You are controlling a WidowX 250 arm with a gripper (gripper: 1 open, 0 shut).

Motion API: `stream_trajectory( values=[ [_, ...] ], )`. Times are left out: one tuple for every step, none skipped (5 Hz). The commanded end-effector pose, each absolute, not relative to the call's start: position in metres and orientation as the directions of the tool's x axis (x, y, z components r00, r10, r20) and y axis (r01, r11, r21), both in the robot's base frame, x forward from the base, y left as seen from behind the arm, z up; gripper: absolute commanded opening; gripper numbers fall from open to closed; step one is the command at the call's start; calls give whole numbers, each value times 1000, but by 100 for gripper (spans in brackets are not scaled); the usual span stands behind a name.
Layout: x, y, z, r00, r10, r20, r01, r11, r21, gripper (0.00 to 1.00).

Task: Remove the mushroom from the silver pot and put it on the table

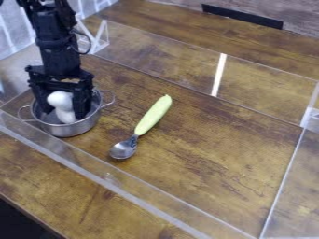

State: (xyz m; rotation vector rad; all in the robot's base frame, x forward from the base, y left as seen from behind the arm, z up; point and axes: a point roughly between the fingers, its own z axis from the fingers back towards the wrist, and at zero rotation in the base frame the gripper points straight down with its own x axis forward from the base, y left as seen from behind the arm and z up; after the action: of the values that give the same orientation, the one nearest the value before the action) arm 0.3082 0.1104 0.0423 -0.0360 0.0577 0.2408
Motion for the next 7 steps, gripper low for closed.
stream_trajectory(
  values=[
    [323,102,55,987,161,-15,-162,986,-27,100],
    [330,88,53,997,79,-18,-79,996,-30,100],
    [318,79,53,998,66,-21,-67,997,-48,100],
    [307,79,63,997,76,-14,-77,995,-65,100],
    [311,83,62,999,38,0,-38,997,-70,0],
    [318,83,86,999,36,41,-33,996,-78,0],
    [326,79,119,995,29,98,-21,997,-79,0]
  ],
)
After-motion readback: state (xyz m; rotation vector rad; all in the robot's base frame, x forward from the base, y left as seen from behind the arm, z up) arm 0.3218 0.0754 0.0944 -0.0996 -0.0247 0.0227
